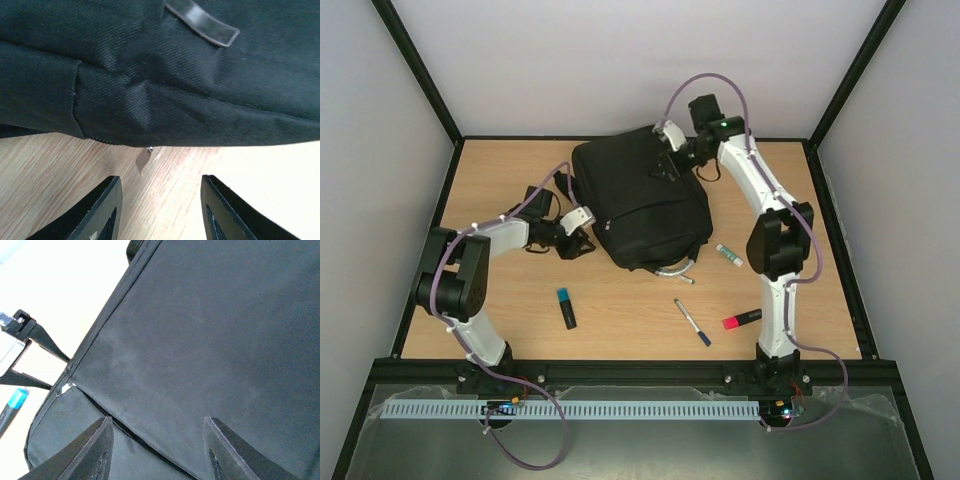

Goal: Pack the student bag
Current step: Zip the student bag at the center of the board, then adjust the student bag at the center of the board.

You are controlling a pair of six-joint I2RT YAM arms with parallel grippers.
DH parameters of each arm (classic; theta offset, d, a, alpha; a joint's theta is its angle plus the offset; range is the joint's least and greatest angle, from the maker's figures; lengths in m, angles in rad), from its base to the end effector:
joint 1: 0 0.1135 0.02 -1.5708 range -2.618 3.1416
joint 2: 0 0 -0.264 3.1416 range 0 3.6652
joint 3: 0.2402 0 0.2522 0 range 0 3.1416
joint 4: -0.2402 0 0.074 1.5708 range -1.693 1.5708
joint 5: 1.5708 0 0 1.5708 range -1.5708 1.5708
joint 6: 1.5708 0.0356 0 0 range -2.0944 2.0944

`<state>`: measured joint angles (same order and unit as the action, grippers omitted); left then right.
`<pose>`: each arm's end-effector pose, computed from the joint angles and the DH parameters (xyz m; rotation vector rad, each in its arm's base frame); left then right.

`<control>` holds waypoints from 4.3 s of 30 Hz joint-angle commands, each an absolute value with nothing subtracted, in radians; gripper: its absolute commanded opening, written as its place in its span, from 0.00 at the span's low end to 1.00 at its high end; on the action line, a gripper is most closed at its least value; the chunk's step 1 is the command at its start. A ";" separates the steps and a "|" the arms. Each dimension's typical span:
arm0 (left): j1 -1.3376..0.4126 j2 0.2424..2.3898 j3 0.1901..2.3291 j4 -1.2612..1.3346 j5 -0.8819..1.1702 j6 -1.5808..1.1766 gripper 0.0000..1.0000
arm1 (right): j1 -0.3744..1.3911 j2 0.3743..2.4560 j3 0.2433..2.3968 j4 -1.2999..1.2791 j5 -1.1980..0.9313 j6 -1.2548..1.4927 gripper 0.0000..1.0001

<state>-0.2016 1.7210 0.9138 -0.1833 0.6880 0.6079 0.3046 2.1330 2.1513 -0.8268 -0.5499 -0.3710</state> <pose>0.3167 -0.0878 0.1542 1.1616 2.0703 -0.6861 0.4491 0.1607 0.3259 -1.0059 2.0805 0.6168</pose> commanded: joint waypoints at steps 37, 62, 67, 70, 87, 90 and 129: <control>-0.257 1.855 1.000 -0.154 0.602 0.645 0.02 | 0.377 2.449 2.169 -0.798 -0.533 -0.263 0.48; -0.433 1.647 0.867 -0.371 0.629 0.807 0.02 | 0.438 2.476 2.137 -0.762 -0.369 -0.219 0.41; -0.502 1.664 0.897 -0.375 0.605 0.797 0.02 | 0.439 2.476 2.137 -0.763 -0.361 -0.220 0.41; -0.509 1.663 0.913 -0.372 0.627 0.791 0.02 | 0.440 2.472 2.140 -0.760 -0.360 -0.218 0.41; -0.584 1.680 1.000 -0.444 0.528 0.782 0.17 | 0.448 2.415 2.140 -0.761 -0.321 -0.233 0.41; -0.547 1.617 0.983 -0.548 0.527 0.879 0.25 | 0.446 2.368 2.143 -0.764 -0.295 -0.241 0.41; -0.515 1.657 1.038 -0.307 0.351 1.374 0.27 | 0.323 2.151 1.745 -0.698 -0.100 -0.275 0.66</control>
<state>-0.5072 1.6527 1.0496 -0.3603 0.3649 1.3884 0.3180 2.0640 1.6367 -0.6716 -0.1028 -0.2657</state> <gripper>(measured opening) 0.328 0.664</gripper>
